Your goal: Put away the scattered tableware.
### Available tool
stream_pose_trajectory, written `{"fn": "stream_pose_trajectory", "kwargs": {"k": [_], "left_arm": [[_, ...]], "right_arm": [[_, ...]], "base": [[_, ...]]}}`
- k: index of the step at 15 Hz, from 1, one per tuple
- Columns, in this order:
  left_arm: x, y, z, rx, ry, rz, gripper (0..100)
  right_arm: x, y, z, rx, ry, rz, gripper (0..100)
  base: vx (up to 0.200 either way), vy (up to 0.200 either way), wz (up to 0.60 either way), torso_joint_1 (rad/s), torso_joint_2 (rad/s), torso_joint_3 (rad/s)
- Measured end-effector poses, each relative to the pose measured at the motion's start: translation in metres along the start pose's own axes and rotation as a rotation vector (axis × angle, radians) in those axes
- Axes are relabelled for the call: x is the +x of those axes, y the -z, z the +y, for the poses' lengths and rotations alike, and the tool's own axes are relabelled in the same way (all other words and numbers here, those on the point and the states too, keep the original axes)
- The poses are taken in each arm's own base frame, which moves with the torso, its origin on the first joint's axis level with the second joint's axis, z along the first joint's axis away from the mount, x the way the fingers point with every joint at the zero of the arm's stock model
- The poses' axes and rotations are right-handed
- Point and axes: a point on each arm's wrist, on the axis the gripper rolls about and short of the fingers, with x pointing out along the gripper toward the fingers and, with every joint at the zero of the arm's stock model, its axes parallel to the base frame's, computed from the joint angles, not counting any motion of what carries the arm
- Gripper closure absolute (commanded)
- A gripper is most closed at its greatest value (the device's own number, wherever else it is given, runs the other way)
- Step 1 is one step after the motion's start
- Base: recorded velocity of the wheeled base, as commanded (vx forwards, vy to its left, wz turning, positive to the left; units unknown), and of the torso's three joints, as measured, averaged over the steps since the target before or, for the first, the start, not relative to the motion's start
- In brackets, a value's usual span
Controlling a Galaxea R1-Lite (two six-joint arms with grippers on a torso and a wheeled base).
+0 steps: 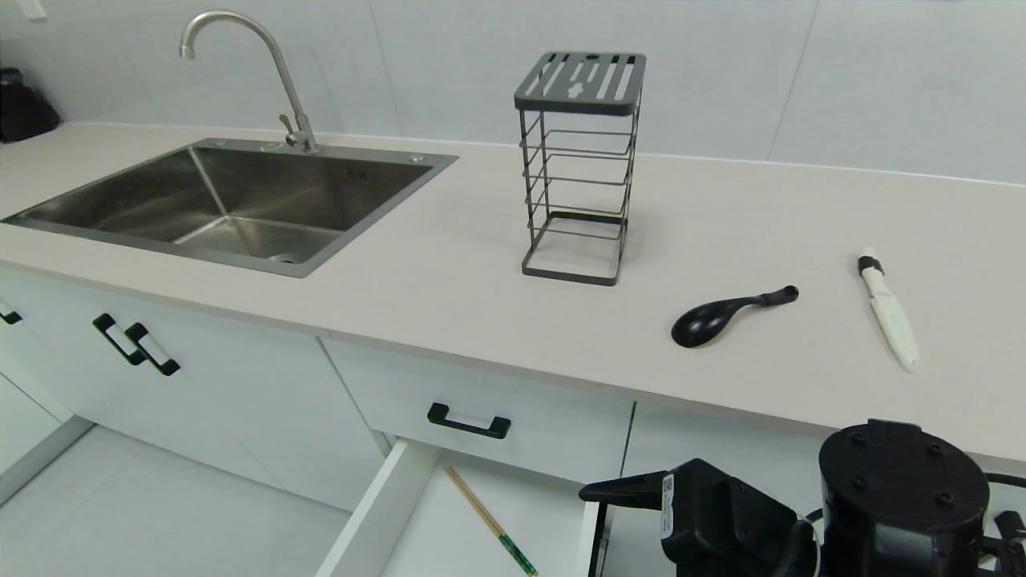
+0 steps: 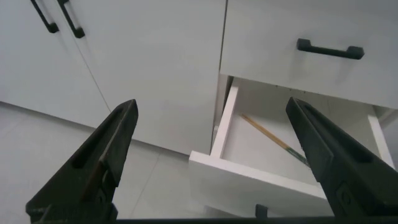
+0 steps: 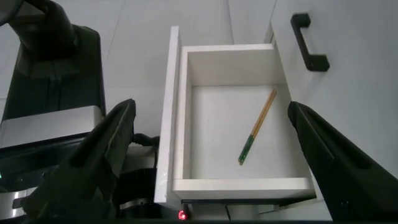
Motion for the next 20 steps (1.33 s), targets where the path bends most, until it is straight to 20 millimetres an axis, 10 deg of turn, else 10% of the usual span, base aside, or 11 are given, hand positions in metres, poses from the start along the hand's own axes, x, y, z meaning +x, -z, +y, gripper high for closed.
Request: {"fn": "stream_pose_trajectory", "kwargs": {"k": [20], "left_arm": [[0.0,0.0,0.0,0.0,0.0,-0.002,0]], "right_arm": [[0.022,-0.02,-0.048,0.114,0.007,0.245,0]], "base": [[0.0,0.0,0.0,0.287,-0.5,-0.238]]}}
